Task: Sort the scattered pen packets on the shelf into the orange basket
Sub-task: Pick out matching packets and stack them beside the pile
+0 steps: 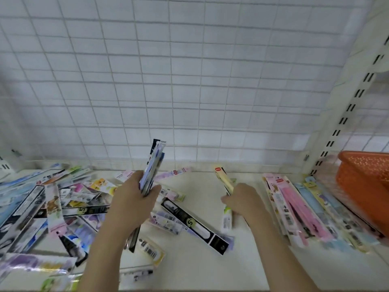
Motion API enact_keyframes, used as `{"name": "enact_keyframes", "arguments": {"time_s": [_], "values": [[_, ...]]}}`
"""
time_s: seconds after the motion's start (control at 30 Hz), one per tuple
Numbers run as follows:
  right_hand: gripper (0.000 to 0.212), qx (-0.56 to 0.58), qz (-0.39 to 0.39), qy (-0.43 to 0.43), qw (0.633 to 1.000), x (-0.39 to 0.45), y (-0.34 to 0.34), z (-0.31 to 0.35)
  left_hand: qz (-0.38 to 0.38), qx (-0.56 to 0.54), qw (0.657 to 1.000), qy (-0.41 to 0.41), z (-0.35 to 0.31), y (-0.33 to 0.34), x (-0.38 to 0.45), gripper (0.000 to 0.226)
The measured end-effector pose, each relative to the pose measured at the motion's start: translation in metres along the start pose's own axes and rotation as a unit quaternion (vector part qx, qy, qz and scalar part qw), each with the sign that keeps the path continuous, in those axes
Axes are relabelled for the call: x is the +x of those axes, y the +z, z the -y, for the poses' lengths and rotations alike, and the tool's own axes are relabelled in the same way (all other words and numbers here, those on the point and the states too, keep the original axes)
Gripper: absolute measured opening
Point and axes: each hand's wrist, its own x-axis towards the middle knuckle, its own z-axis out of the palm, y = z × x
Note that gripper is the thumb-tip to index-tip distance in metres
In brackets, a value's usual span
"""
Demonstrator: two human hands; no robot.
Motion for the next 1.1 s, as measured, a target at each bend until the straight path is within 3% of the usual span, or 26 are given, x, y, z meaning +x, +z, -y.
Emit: {"name": "enact_keyframes", "arguments": {"time_s": [0.07, 0.2, 0.43, 0.47, 0.6, 0.73, 0.93, 1.1], "values": [[0.020, 0.006, 0.015, -0.013, 1.000, 0.002, -0.007, -0.002, 0.029, 0.060, 0.998, 0.008, -0.006, 0.004, -0.003, 0.008], [0.011, 0.060, 0.024, -0.035, 0.997, -0.002, -0.025, -0.013, 0.120, 0.123, 0.985, 0.035, -0.013, 0.027, -0.008, 0.025], [0.023, 0.140, 0.009, -0.065, 0.988, -0.008, -0.054, -0.032, 0.240, 0.223, 0.944, 0.042, -0.019, 0.064, -0.014, 0.012], [0.025, 0.141, 0.006, -0.071, 0.987, -0.008, -0.056, -0.033, 0.238, 0.233, 0.942, 0.045, -0.019, 0.066, -0.013, 0.007], [0.021, 0.187, -0.053, -0.096, 0.976, -0.008, -0.063, -0.032, 0.198, 0.282, 0.937, 0.065, -0.024, 0.064, -0.008, 0.033], [0.029, 0.266, -0.133, -0.163, 0.941, -0.009, -0.065, -0.027, 0.151, 0.268, 0.947, 0.093, -0.032, 0.052, 0.001, 0.031], [0.024, 0.298, -0.176, -0.222, 0.912, -0.003, -0.046, -0.027, 0.013, 0.054, 0.995, 0.081, -0.053, 0.051, 0.003, 0.008], [0.025, 0.321, -0.156, -0.198, 0.913, -0.001, -0.025, -0.040, -0.050, -0.131, 0.989, 0.054, -0.065, 0.076, -0.005, 0.016]]}}
